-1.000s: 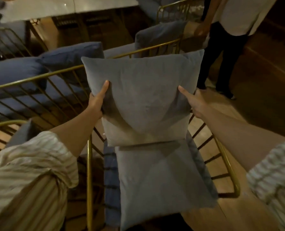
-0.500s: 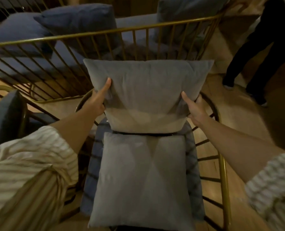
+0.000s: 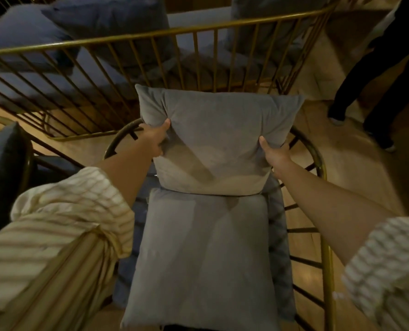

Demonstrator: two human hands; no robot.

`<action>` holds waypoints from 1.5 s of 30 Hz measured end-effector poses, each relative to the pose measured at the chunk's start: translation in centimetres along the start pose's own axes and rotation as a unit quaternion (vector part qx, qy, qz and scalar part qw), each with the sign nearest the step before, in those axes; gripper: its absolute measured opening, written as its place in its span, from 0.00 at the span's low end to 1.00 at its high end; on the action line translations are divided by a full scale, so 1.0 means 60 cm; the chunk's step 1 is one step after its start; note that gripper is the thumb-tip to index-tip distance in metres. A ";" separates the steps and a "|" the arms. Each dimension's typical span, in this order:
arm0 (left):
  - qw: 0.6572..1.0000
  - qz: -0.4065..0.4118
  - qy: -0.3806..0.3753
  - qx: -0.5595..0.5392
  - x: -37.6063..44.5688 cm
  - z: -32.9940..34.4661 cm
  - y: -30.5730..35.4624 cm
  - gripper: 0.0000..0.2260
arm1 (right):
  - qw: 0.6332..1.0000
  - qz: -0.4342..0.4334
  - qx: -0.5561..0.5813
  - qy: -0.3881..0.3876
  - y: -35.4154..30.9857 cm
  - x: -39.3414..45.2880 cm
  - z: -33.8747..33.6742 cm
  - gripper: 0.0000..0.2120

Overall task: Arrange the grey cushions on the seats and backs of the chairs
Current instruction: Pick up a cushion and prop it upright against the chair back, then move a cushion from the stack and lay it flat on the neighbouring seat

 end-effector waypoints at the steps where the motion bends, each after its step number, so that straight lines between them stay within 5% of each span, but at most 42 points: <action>1: 1.000 0.013 -0.017 -0.004 -0.005 -0.004 -0.009 0.43 | 1.000 -0.006 -0.010 0.015 -0.005 -0.011 -0.003 0.42; 5: 0.995 0.071 -0.040 0.048 -0.004 -0.034 -0.082 0.34 | 0.981 -0.120 -0.136 0.074 -0.023 -0.078 -0.013 0.43; 10: 0.954 0.131 -0.042 0.265 -0.153 -0.038 -0.117 0.30 | 0.858 -0.246 -0.451 0.011 -0.019 -0.179 0.034 0.49; 17: 0.872 0.184 -0.042 0.451 -0.187 -0.166 -0.153 0.41 | 0.730 -0.324 -0.597 -0.072 -0.030 -0.329 0.128 0.44; 25: 0.854 0.228 0.086 0.460 -0.268 -0.454 -0.185 0.38 | 0.723 -0.437 -0.529 -0.078 -0.027 -0.575 0.319 0.35; 37: 0.842 0.200 0.142 0.480 -0.375 -0.975 -0.315 0.40 | 0.709 -0.438 -0.519 -0.189 0.093 -0.924 0.694 0.40; 45: 0.864 0.136 0.172 0.453 -0.381 -1.133 -0.375 0.45 | 0.751 -0.398 -0.477 -0.223 0.119 -0.983 0.846 0.40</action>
Point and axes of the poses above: each hand's wrist, its own x-axis towards the middle knuckle, its own z-axis out of the palm, y = z × x, the point moved 7 cm from there along x, towards the middle knuckle
